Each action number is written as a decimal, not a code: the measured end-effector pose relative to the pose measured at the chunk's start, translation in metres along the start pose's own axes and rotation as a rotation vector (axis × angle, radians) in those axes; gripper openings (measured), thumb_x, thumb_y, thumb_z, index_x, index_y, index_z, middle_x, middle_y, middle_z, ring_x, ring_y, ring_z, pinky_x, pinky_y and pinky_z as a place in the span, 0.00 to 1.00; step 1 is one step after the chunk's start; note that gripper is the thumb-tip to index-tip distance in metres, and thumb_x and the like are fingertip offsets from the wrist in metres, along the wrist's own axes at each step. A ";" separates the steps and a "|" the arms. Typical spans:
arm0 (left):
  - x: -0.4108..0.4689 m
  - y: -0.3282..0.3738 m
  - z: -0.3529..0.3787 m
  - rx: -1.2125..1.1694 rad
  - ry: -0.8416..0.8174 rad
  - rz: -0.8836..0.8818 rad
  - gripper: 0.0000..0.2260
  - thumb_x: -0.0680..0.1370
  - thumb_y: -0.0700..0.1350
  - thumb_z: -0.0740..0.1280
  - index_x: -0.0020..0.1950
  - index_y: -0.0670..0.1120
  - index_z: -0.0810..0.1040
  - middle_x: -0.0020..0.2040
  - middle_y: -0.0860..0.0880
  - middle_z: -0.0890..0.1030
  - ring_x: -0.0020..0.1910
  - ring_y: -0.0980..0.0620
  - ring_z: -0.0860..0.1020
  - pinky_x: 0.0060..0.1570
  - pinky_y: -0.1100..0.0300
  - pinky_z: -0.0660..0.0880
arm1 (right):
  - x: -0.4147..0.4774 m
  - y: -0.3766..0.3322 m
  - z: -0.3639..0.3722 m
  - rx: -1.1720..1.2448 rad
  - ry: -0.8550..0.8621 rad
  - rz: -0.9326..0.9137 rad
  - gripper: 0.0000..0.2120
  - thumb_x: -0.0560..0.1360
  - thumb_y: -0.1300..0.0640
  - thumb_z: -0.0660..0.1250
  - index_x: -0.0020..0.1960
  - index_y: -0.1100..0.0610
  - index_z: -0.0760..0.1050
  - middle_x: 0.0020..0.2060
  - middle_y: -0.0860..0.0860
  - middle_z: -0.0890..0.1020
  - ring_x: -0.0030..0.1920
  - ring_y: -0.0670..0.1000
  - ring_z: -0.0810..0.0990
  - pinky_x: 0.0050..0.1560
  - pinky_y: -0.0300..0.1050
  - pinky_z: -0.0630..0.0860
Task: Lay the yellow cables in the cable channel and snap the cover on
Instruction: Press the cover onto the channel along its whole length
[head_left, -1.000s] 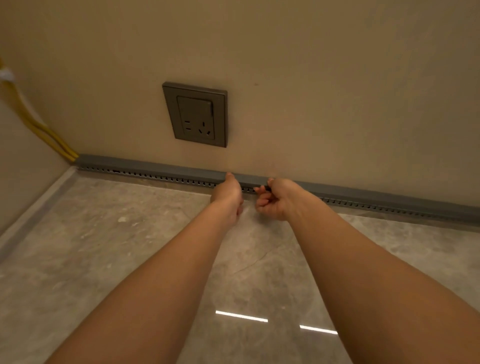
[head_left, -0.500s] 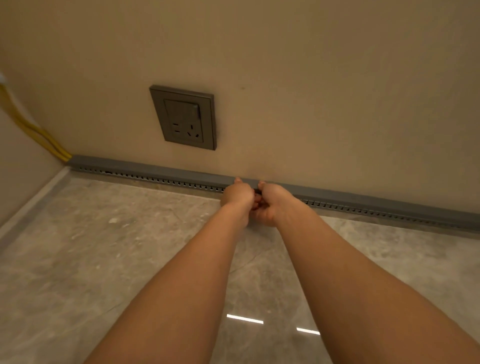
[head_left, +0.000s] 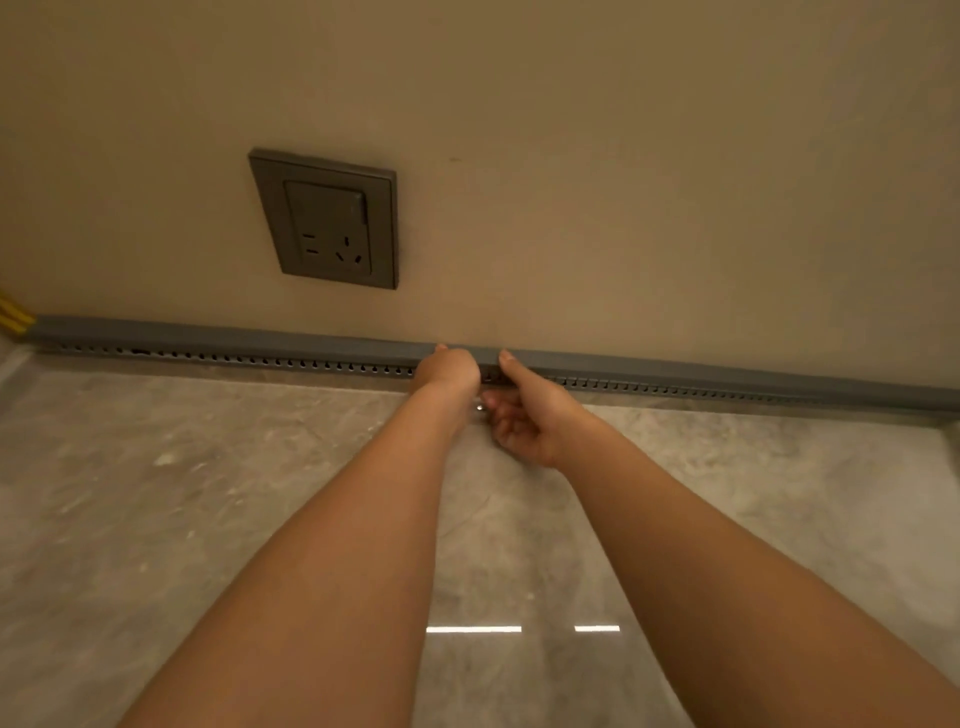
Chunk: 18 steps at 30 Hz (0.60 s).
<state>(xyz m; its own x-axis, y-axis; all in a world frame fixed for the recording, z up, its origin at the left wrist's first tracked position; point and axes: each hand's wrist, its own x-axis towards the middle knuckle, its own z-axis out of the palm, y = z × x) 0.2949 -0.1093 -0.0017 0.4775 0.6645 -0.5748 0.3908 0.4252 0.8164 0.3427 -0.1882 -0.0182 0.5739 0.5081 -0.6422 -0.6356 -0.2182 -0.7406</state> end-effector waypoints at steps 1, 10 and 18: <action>0.002 -0.001 -0.004 0.029 -0.027 -0.027 0.19 0.82 0.46 0.49 0.71 0.40 0.65 0.54 0.40 0.77 0.30 0.55 0.64 0.29 0.64 0.62 | -0.001 -0.001 -0.007 0.001 0.004 0.006 0.17 0.75 0.46 0.65 0.40 0.60 0.73 0.26 0.53 0.75 0.24 0.45 0.67 0.20 0.32 0.66; -0.007 0.006 -0.008 0.084 -0.012 -0.141 0.17 0.82 0.44 0.47 0.66 0.41 0.67 0.31 0.46 0.62 0.26 0.53 0.58 0.25 0.61 0.54 | -0.008 -0.036 -0.046 0.128 0.097 0.089 0.15 0.78 0.55 0.63 0.41 0.66 0.71 0.33 0.58 0.77 0.29 0.49 0.75 0.22 0.34 0.75; -0.003 0.001 -0.002 0.060 -0.013 -0.086 0.21 0.83 0.49 0.47 0.73 0.43 0.62 0.32 0.48 0.60 0.27 0.53 0.58 0.25 0.61 0.55 | 0.002 -0.049 -0.045 0.251 0.027 0.186 0.10 0.80 0.62 0.57 0.41 0.65 0.68 0.34 0.60 0.75 0.24 0.47 0.72 0.19 0.32 0.70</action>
<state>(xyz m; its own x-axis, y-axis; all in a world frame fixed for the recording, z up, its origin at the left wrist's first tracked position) 0.2922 -0.1096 0.0003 0.4499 0.6189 -0.6439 0.4775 0.4426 0.7590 0.3983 -0.2137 0.0084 0.4473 0.4559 -0.7694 -0.8364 -0.0913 -0.5404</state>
